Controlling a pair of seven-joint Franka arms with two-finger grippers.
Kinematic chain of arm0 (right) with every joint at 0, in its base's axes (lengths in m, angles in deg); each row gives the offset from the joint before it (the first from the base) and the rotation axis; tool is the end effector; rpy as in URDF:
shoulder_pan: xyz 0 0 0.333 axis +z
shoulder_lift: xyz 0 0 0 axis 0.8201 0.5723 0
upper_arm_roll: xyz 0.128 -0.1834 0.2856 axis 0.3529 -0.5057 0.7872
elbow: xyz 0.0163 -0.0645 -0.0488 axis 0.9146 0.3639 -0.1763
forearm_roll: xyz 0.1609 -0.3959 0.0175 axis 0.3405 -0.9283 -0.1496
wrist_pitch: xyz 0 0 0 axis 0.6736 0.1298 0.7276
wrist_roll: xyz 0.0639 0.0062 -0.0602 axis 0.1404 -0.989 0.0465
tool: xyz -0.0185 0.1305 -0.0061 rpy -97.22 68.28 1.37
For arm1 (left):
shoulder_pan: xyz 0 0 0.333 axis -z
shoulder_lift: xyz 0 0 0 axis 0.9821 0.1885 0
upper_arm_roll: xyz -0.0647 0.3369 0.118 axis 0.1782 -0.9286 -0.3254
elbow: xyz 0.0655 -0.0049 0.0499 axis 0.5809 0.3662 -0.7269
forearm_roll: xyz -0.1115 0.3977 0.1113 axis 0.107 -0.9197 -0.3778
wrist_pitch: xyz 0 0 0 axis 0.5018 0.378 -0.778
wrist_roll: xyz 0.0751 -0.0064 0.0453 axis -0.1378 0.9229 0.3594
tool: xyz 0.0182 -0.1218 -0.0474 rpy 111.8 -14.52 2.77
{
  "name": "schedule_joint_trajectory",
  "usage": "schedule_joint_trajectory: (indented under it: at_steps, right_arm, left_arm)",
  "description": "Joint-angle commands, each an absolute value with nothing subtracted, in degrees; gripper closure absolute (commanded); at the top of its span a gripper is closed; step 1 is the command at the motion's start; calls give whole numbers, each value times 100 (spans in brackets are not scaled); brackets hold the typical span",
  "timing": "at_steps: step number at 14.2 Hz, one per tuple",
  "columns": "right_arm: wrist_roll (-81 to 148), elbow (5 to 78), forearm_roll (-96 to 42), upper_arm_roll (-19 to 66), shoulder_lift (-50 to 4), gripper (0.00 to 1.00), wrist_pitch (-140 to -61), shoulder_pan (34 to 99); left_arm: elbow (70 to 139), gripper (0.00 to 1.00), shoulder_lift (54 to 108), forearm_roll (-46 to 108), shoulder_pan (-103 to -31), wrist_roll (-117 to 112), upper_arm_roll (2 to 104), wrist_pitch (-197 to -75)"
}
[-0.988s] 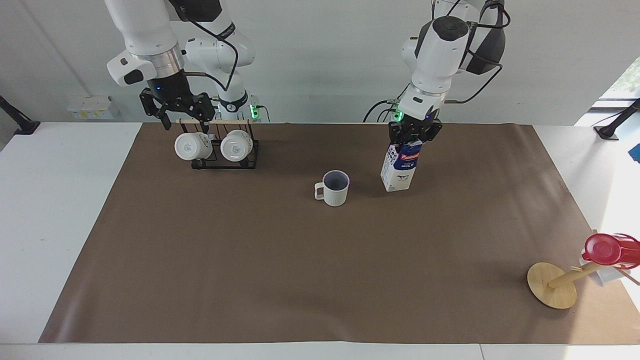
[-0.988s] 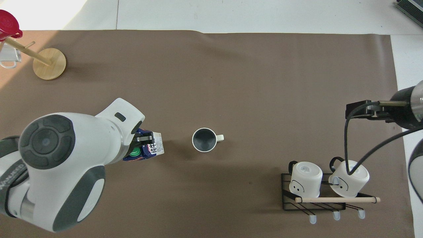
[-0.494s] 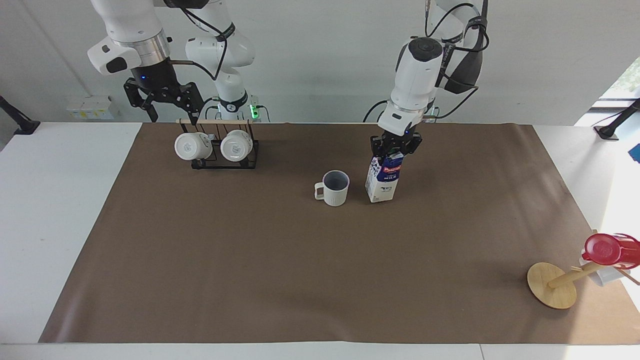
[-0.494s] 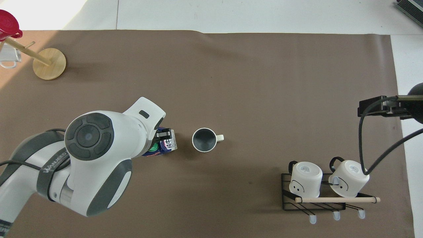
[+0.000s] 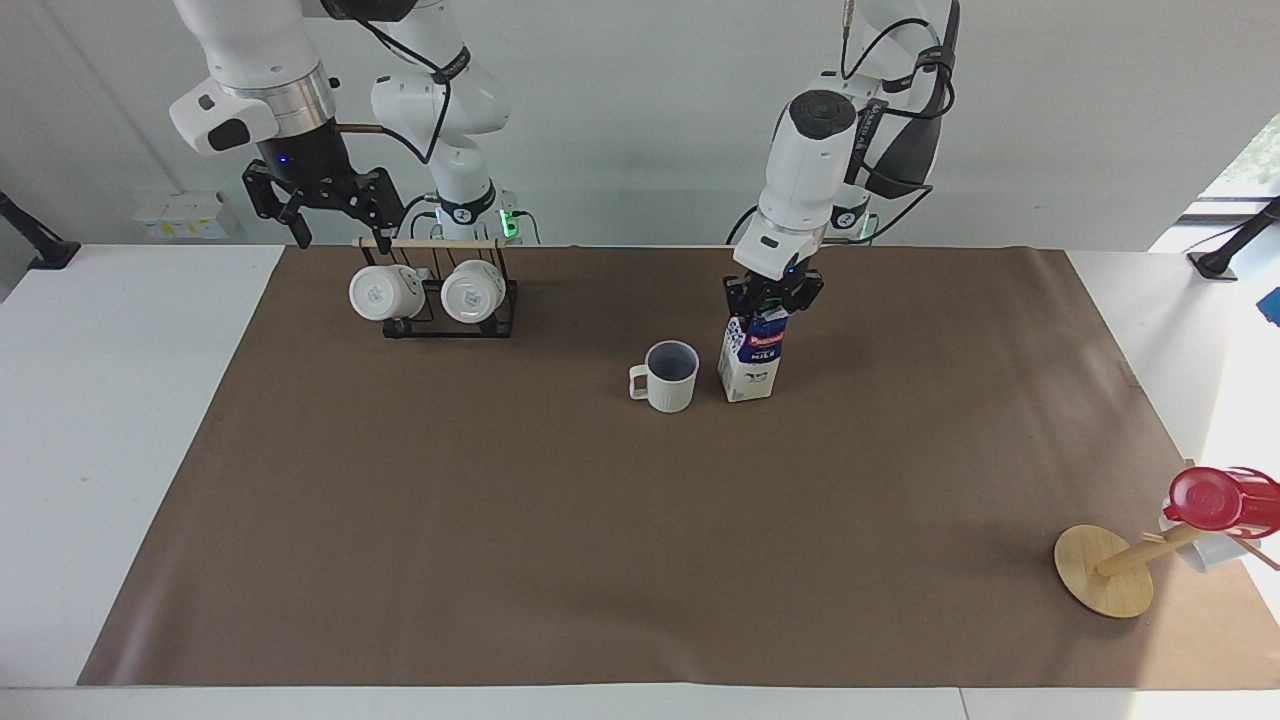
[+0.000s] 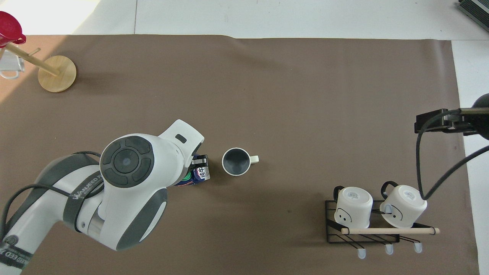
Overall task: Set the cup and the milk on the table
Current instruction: 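Carry the milk carton beside the black mug with the left gripper and lower it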
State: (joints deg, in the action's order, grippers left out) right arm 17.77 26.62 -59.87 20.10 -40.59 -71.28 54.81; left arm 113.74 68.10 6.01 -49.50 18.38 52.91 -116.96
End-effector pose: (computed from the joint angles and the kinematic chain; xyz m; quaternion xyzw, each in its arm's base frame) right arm 0.5707 0.0278 0.6819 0.9989 -0.0378 0.0176 0.0192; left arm 0.4833 -0.3068 0.4632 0.9989 0.0372 0.0205 0.0179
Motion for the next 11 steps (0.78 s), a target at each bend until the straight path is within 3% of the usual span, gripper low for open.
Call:
schedule_joint_trajectory:
  at_steps: [1,8,10,11]
  right_arm:
    - [1895,2578,-5976,2030,-4009,0,-7106,5316]
    - [1895,2587,-5967,2039,-4018,0,-7079,5201]
    - [1895,2587,-5967,2039,-4018,0,-7079,5201]
    - [1895,2587,-5967,2039,-4018,0,-7079,5201]
  left_arm:
    - [11461,45,6767,553,-4846,1942,5191,-11791]
    - [11488,32,6776,553,-4873,1933,5200,-11887]
    - [11479,17,6776,553,-4873,1933,5200,-11887]
    - [11461,0,6776,553,-4881,1933,5200,-11879]
